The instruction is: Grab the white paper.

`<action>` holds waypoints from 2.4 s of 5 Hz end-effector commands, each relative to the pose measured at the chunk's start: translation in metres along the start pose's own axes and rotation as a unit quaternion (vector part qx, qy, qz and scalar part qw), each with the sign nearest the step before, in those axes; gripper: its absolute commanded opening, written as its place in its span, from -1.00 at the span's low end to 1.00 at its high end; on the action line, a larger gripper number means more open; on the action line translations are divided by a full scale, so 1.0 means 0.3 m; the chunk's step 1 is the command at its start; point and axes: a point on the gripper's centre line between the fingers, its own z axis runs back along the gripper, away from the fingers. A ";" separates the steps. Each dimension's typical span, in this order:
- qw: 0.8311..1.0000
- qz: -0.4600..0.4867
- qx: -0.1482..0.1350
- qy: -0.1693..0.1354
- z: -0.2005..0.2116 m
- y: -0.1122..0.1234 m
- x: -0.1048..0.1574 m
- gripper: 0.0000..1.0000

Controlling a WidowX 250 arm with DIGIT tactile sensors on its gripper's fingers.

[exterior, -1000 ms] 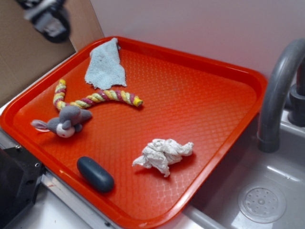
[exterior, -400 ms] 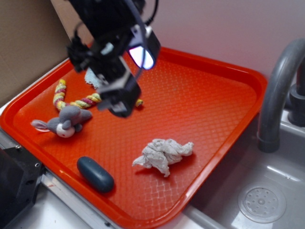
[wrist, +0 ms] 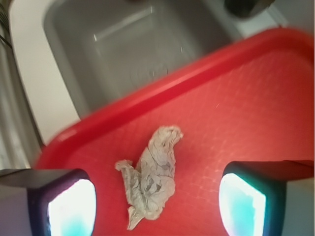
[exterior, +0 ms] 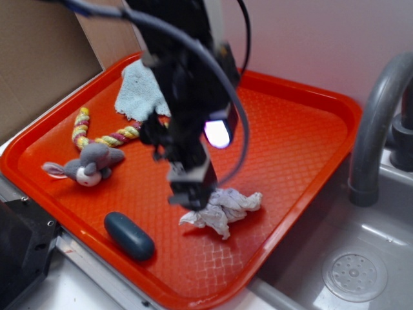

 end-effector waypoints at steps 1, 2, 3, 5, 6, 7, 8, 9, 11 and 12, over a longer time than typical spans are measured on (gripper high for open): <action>0.999 -0.027 -0.012 0.028 -0.090 -0.066 0.035 1.00; 0.998 -0.031 -0.020 0.050 -0.124 -0.073 0.035 1.00; 0.997 -0.025 -0.024 0.075 -0.150 -0.075 0.024 0.81; 0.996 0.008 0.008 0.088 -0.084 -0.057 0.001 -1.00; 0.995 0.070 0.028 0.070 0.053 -0.014 -0.035 -1.00; 0.984 0.168 0.031 0.055 0.191 0.037 -0.076 -1.00; 0.955 0.288 0.047 0.043 0.360 0.073 -0.154 -1.00; 0.922 0.385 0.043 0.019 0.496 0.056 -0.215 -1.00; 0.881 0.465 0.080 -0.019 0.605 0.019 -0.249 -1.00; 0.882 0.459 0.102 -0.031 0.584 0.039 -0.241 -1.00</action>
